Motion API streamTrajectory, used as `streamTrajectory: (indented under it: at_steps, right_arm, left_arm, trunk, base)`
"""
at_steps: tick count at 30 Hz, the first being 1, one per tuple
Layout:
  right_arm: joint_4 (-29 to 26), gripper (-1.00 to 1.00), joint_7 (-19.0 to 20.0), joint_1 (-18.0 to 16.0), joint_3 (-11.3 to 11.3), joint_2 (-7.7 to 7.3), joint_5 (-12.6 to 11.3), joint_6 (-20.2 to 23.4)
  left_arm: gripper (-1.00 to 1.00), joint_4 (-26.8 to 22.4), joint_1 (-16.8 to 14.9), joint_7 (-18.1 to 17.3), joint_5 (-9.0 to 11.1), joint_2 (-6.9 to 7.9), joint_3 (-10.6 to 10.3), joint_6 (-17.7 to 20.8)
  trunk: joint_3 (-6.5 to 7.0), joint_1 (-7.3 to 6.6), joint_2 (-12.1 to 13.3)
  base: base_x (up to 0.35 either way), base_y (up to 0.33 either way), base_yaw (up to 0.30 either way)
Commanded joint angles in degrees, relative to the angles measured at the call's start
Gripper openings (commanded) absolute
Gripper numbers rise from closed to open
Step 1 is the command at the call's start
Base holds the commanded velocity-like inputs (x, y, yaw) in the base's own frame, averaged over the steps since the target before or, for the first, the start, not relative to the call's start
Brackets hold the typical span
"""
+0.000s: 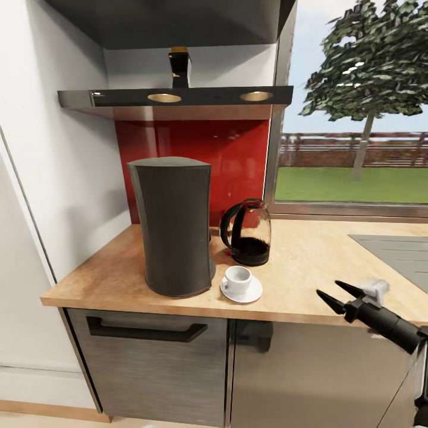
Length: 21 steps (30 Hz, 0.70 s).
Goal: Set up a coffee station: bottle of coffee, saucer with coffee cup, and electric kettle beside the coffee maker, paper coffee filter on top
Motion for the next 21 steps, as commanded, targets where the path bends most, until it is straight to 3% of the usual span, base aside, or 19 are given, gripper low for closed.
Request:
streamTrajectory:
  at_steps: [1,3,9,16,21]
  right_arm:
    - [-0.03,1.0,0.38,-0.07,-3.24,-0.31,0.22,0.61]
    - [0.07,1.0,0.43,-0.06,-7.91,-0.54,0.24,0.55]
    - [0.2,1.0,0.5,-0.06,-13.35,-1.36,0.26,0.36]
    - [0.18,1.0,0.49,1.9,-14.13,-1.62,1.85,0.34]
    - [0.03,1.0,0.55,2.71,-14.81,-2.12,1.93,0.11]
  left_arm:
    - [1.0,0.15,-0.04,0.06,0.19,-0.07,-0.36,-0.13]
    - [1.0,0.13,-0.04,0.06,0.19,-0.08,-0.36,-0.13]
    - [1.0,0.09,-0.04,0.06,0.19,-0.08,-0.36,-0.13]
    - [1.0,0.08,-0.05,0.06,0.19,-0.08,-0.34,-0.13]
    - [1.0,0.08,-0.04,0.0,0.19,-1.05,-0.33,-0.13]
  trunk:
    - [-0.06,0.0,-0.03]
    - [-0.06,0.0,-0.03]
    - [-0.06,0.0,-0.03]
    - [-0.06,0.0,-0.03]
    - [-0.06,0.0,-0.03]
  base:
    - [0.0,0.0,0.0]
    - [0.0,0.0,0.0]
    - [0.0,0.0,0.0]
    - [0.0,0.0,0.0]
    - [0.0,0.0,0.0]
